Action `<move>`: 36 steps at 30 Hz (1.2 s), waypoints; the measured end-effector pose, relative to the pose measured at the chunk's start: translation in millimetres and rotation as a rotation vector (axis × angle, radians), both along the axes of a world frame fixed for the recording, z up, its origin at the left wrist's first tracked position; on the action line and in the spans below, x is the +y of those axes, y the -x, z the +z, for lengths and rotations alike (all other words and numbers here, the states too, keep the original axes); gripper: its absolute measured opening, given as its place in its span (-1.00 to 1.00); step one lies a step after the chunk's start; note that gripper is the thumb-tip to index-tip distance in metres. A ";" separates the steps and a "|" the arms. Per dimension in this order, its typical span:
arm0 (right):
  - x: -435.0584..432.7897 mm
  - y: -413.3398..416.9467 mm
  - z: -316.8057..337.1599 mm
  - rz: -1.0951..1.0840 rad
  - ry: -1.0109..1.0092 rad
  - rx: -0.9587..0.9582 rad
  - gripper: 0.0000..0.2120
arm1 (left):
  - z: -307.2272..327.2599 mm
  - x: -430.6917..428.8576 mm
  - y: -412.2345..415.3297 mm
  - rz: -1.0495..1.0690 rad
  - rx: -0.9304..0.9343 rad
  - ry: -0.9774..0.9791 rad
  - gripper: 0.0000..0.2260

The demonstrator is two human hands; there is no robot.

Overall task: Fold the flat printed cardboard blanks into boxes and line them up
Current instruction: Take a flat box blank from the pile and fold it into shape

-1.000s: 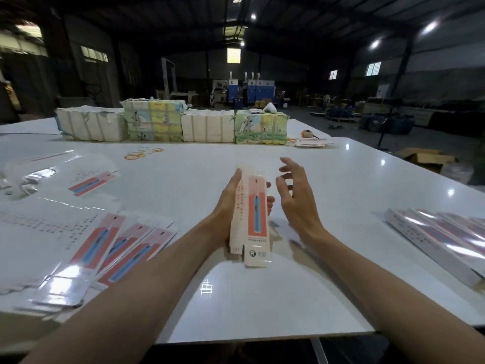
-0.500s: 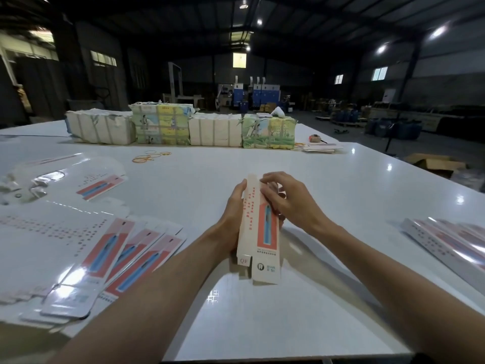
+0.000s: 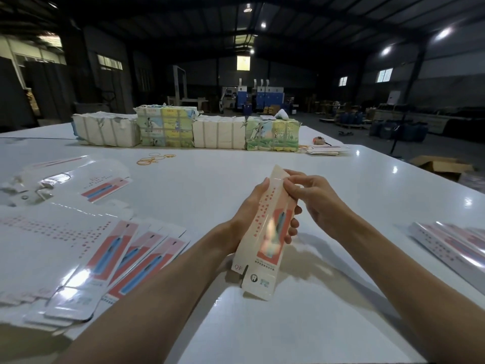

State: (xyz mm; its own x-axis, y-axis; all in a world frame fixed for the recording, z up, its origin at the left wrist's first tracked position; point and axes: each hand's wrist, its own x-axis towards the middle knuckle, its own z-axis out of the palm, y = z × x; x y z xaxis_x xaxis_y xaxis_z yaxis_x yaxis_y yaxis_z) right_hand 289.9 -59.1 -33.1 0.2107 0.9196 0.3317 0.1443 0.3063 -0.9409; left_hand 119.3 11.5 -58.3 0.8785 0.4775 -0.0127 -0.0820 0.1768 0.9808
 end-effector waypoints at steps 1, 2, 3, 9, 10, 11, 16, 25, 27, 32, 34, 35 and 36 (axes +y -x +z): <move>-0.4 -1.6 0.7 0.043 0.000 0.013 -0.71 | 1.4 -2.6 -1.7 0.025 0.025 -0.010 -0.34; -0.2 -2.4 1.3 0.078 -0.007 0.020 -0.66 | 2.3 -6.7 -4.1 0.046 0.046 0.005 -0.36; 0.4 -2.2 1.4 0.100 -0.021 0.034 -0.62 | 2.9 -10.6 -6.9 0.054 0.052 0.045 -0.38; 2.8 21.0 -12.0 0.020 -0.100 0.186 -0.76 | -0.8 -5.2 -4.0 0.048 -0.123 0.310 -0.44; 2.0 25.0 -16.4 0.002 -0.075 0.179 -0.67 | -2.2 -1.4 -0.7 0.051 -0.148 0.342 -0.44; 1.1 28.7 -20.2 -0.002 -0.047 0.151 -0.60 | -3.6 2.5 1.9 0.060 -0.167 0.356 -0.43; -1.8 39.2 -26.6 -0.064 -0.062 0.021 -0.58 | -11.8 4.7 0.5 0.216 -0.143 0.148 -0.42; -3.0 30.6 -16.1 -0.152 -0.133 -0.124 -0.58 | -8.9 1.2 -5.3 0.543 -0.231 -0.413 -0.66; -4.5 29.4 -12.4 -0.163 -0.141 -0.127 -0.56 | -6.6 -1.4 -5.4 0.481 -0.249 -0.363 -0.63; -6.4 24.6 -8.2 -0.151 -0.131 -0.135 -0.47 | -6.0 -11.6 -7.9 0.308 -0.191 -0.368 -0.19; -7.2 23.0 -8.7 -0.118 -0.115 -0.122 -0.46 | -7.8 -9.1 -9.3 0.343 -0.176 -0.385 -0.07; -7.9 22.3 -9.3 -0.098 -0.113 -0.115 -0.46 | -8.6 -6.9 -9.6 0.351 -0.182 -0.378 -0.05; -8.6 22.1 -9.9 -0.082 -0.111 -0.111 -0.47 | -9.4 -4.9 -10.0 0.345 -0.195 -0.356 -0.05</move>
State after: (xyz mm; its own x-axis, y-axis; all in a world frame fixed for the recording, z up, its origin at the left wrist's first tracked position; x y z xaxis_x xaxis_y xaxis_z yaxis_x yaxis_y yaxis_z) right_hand 267.8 -67.7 -43.0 0.2395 0.8572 0.4560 0.2740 0.3909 -0.8787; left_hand 129.3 6.7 -67.7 0.6397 0.6838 0.3511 -0.2635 -0.2341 0.9358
